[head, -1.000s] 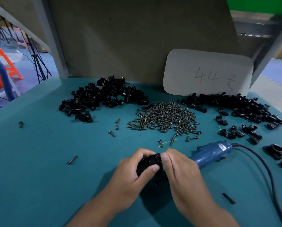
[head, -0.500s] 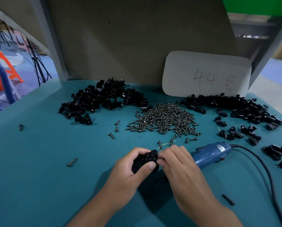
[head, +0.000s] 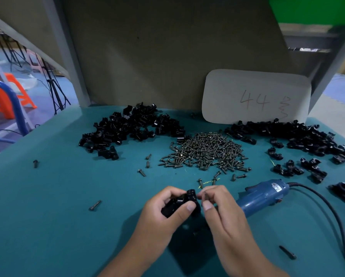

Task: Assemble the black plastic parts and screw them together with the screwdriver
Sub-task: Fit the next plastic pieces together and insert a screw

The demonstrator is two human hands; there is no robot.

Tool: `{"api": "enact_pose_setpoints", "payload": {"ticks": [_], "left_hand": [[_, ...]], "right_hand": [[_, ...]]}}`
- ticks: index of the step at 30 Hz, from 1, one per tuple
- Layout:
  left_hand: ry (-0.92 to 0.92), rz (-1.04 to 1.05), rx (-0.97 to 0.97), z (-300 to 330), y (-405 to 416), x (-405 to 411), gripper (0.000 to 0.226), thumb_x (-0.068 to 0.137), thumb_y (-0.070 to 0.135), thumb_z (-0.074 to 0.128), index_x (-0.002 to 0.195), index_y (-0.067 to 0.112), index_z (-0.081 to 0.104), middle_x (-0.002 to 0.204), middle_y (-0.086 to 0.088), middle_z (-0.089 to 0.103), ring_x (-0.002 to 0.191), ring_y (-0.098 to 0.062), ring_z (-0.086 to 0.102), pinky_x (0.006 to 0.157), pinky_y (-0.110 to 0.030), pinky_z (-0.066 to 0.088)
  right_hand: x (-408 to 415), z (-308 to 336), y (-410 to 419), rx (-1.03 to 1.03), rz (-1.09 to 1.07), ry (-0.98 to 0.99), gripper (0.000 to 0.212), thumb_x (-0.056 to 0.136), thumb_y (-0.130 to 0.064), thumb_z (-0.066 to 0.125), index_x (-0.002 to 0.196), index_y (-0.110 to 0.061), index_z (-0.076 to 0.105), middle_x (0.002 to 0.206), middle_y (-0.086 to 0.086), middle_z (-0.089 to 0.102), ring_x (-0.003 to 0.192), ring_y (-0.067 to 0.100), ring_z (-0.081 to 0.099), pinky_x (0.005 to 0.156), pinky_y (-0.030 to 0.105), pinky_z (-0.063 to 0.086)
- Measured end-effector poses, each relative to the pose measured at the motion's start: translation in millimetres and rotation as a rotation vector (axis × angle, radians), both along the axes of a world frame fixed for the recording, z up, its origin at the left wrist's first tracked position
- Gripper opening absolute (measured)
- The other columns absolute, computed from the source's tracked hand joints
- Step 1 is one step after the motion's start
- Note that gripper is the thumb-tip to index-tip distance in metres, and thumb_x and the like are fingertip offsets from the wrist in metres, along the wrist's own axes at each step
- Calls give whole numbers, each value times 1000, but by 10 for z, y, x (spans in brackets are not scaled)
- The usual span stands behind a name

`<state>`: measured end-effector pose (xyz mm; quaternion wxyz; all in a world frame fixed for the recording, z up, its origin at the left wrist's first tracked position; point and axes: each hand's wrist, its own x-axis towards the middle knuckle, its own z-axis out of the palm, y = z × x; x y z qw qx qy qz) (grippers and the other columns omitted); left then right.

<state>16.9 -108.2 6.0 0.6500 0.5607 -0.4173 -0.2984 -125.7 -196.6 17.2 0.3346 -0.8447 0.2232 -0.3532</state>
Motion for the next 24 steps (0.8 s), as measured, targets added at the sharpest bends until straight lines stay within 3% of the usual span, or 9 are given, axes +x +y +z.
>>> {"api": "enact_pose_setpoints", "payload": {"ticks": [3,5,9,12,15,19,22,24], "left_hand": [[48,42,-6,13,-9,12,33,72,50,73,86,20,70,68,9,67,60,0,58,60,-11,43],[-26,67,36,11,4,40,36,73,56,71,89,23,69,74,9,70,67,-1,60,63,-14,44],[-345,79,153,-37,56,110,40,84,71,56,99,35,63,84,13,72,75,2,63,65,-18,43],[-697,156,293,-87,63,140,48,89,78,34,103,38,57,97,20,64,96,-1,56,85,-27,43],[-977,214,499,-84,69,170,51,91,76,15,101,40,50,107,26,47,106,-2,39,94,-28,29],[-989,288,685,-66,123,280,58,88,74,2,98,41,48,105,21,34,107,-8,31,97,-32,25],[-930,333,725,-72,176,365,48,91,70,10,109,46,47,109,24,36,110,-6,31,96,-29,19],[-829,432,693,-43,182,494,39,93,66,17,112,48,47,114,26,42,113,-4,34,94,-27,17]], "right_hand": [[17,-22,-24,-94,18,44,16,99,-51,45,101,-38,55,103,-16,57,95,5,59,77,11,40],[16,-20,-31,-95,-5,50,7,97,-51,52,100,-45,55,105,-20,62,92,0,60,73,8,40],[1,-28,-27,-51,-59,80,23,95,-43,62,91,-60,47,105,-30,66,74,0,63,65,8,42],[-3,5,-61,0,-153,18,3,87,-54,53,87,-52,51,106,-34,64,82,-4,63,69,8,42],[-30,16,-112,-5,-212,-38,12,88,-51,52,85,-40,52,106,-39,63,90,-10,61,73,6,42],[-2,-16,-100,-70,-228,-61,7,89,-41,53,84,-37,51,104,-33,62,82,-10,61,66,1,40],[9,-49,-112,-120,-234,-58,15,98,-32,61,89,-39,51,105,-34,62,90,-15,58,70,-2,38],[-11,-52,-126,-129,-234,-70,11,96,-38,60,89,-38,52,110,-37,63,92,-15,58,72,-2,38]]}}
